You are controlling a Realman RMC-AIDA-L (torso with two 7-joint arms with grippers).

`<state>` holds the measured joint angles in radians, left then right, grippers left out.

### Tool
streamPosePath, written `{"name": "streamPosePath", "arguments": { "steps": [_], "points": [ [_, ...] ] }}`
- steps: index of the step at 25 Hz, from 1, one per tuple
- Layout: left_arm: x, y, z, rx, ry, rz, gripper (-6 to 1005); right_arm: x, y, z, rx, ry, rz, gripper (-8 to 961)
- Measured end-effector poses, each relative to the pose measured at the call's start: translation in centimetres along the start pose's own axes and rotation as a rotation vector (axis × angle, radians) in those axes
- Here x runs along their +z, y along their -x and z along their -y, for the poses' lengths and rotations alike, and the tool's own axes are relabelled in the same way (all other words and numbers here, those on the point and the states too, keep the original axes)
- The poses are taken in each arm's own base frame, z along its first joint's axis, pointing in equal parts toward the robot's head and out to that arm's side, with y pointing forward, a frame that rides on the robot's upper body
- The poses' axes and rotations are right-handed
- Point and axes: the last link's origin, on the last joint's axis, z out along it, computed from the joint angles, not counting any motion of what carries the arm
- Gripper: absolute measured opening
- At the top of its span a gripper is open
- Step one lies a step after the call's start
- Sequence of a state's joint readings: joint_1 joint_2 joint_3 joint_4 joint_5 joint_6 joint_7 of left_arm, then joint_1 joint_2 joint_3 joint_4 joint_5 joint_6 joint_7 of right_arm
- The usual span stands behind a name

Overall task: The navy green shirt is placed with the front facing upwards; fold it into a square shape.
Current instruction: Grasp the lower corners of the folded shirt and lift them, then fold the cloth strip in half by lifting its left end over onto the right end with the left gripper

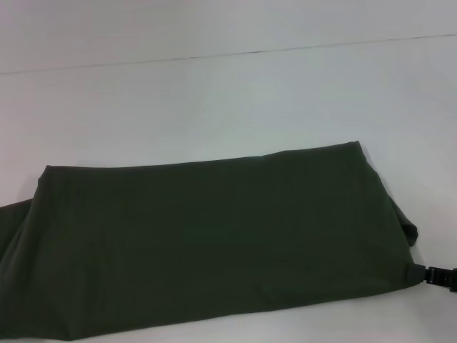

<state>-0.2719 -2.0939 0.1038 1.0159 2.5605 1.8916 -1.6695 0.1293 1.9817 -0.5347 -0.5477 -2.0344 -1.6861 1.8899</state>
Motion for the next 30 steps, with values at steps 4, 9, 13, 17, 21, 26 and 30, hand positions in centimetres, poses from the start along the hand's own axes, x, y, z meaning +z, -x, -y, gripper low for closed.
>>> {"name": "streamPosePath", "arguments": {
  "steps": [4,9,13,17,21,26,30],
  "points": [
    [0.2,-0.1,0.1,-0.003,-0.001,0.007,2,-0.2,0.3,0.1,0.007,-0.009,0.012,12],
    [0.2,-0.2,0.2,-0.022,-0.013,-0.010,3,-1.0,0.7,0.4,0.016,-0.024,0.056,66],
    [0.2,-0.5,0.7,-0.047,-0.041,-0.026,112,-1.4,1.0,0.5,0.017,-0.028,0.095,188],
    [-0.4,-1.3,1.4,-0.056,-0.089,-0.104,241,-2.1,1.9,0.1,0.000,-0.008,0.154,350],
    [-0.7,-2.9,1.8,-0.030,-0.108,-0.194,401,-2.3,3.4,-0.9,-0.049,0.058,0.218,539],
    [0.1,-4.8,2.4,-0.034,-0.105,-0.246,620,-0.9,5.6,-2.5,-0.134,0.155,0.272,678],
    [1.4,-6.9,3.1,-0.055,-0.099,-0.239,701,1.3,7.9,-3.8,-0.184,0.213,0.265,741]
  ]
}}
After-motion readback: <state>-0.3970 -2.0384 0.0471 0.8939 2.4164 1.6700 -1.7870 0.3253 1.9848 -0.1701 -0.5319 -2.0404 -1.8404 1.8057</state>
